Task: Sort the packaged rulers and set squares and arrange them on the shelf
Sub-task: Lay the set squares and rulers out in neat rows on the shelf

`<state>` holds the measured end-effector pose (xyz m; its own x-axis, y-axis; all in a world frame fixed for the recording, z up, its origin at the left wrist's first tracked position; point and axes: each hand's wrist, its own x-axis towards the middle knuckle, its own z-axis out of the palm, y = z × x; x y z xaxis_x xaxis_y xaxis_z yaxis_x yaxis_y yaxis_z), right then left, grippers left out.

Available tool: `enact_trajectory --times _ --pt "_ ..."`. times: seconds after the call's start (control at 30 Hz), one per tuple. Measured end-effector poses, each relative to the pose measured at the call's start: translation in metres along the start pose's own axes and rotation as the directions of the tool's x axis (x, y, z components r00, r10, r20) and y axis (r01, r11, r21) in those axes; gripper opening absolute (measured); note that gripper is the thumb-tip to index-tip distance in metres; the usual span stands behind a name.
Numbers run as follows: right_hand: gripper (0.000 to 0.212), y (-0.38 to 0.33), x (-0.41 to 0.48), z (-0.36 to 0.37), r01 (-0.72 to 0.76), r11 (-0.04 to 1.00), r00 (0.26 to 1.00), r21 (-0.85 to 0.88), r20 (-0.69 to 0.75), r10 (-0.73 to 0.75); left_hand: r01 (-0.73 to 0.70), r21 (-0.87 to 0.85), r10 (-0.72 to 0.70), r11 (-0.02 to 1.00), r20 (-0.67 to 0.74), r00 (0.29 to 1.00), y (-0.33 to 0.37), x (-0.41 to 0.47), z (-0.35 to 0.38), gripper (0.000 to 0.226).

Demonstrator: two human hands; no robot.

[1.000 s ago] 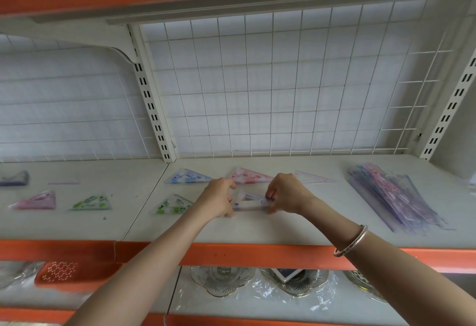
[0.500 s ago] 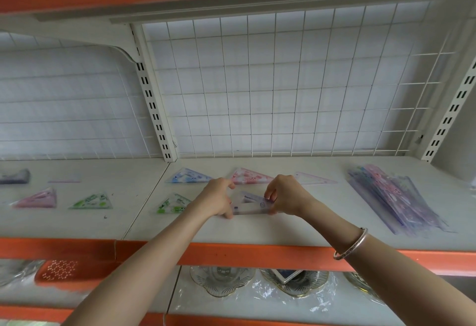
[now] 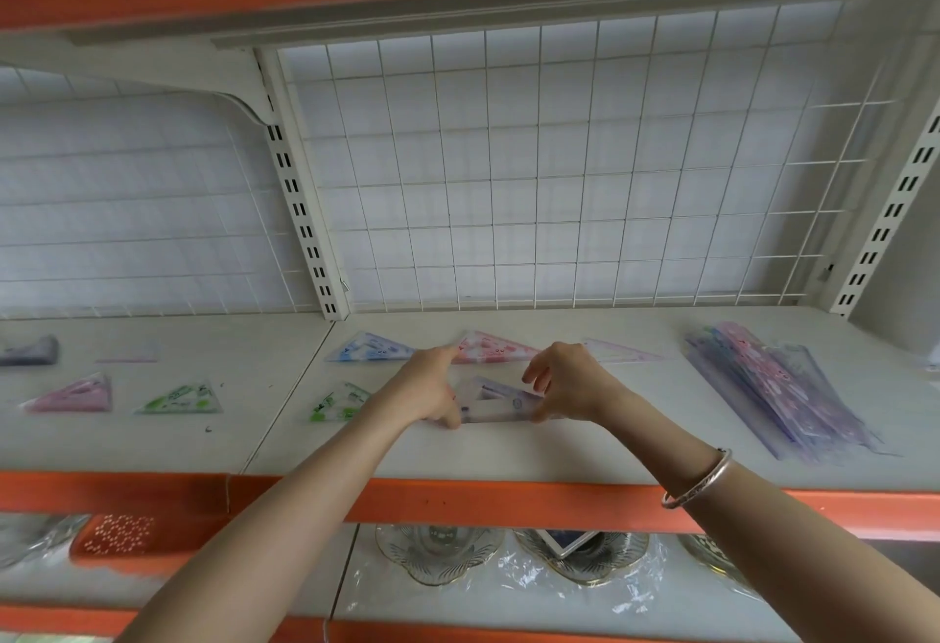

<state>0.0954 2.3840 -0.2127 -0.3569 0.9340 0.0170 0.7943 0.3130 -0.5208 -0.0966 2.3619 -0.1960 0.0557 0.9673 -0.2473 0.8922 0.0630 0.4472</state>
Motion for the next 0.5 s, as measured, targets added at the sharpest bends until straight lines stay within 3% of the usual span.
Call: enact_trajectory --times 0.27,0.5 --pt "0.024 0.028 0.011 -0.036 -0.088 0.992 0.969 0.096 -0.221 0.107 -0.116 -0.102 0.094 0.988 -0.194 0.976 0.022 0.017 -0.036 0.045" --pt "0.021 0.060 0.018 -0.059 -0.150 0.988 0.962 0.041 -0.225 0.155 -0.237 -0.068 0.226 0.969 -0.138 0.964 0.066 0.041 -0.035 0.035"
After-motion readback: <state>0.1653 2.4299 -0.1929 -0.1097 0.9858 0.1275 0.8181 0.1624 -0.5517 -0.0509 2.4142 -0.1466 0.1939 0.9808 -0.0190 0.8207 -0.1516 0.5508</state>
